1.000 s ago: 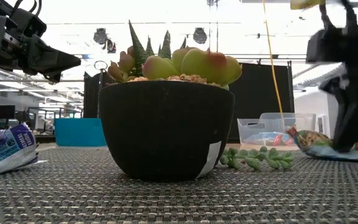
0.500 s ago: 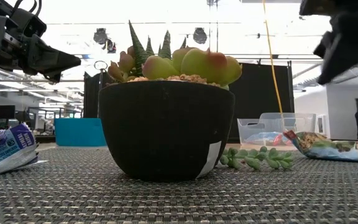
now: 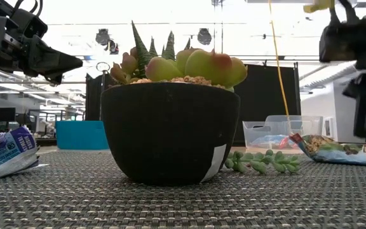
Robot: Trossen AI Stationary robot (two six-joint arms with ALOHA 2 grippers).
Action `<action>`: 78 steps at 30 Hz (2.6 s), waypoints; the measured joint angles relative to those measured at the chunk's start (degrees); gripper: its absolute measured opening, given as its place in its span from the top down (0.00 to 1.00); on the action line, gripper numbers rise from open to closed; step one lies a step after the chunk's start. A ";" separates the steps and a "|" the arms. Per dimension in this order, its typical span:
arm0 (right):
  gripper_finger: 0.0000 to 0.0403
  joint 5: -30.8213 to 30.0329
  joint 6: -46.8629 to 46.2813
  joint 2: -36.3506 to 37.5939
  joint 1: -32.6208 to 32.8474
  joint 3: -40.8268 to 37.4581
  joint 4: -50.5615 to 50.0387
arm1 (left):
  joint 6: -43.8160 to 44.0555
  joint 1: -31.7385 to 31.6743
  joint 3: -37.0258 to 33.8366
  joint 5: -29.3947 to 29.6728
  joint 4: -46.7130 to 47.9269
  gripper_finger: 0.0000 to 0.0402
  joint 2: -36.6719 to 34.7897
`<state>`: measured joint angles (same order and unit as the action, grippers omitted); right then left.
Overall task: Pick and place Granola Bars by type
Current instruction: Put the blue granola bar into the right transparent bin
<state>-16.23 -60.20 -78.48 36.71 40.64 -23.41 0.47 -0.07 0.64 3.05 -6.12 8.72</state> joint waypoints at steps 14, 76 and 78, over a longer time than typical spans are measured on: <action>0.61 -0.14 -2.54 0.04 -0.03 -9.90 15.62 | 0.00 0.01 0.00 0.00 -0.04 0.88 -0.01; 1.00 -8.24 49.01 42.69 -56.83 -9.53 13.49 | 0.00 0.00 0.00 0.00 -0.05 0.88 -0.01; 1.00 -2.78 47.55 40.79 -61.50 -9.53 11.14 | 0.00 -0.01 0.00 0.00 -0.06 0.88 0.00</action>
<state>-19.01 -12.65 -37.69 -24.79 31.11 -12.26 0.47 -0.08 0.64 3.05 -6.17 8.72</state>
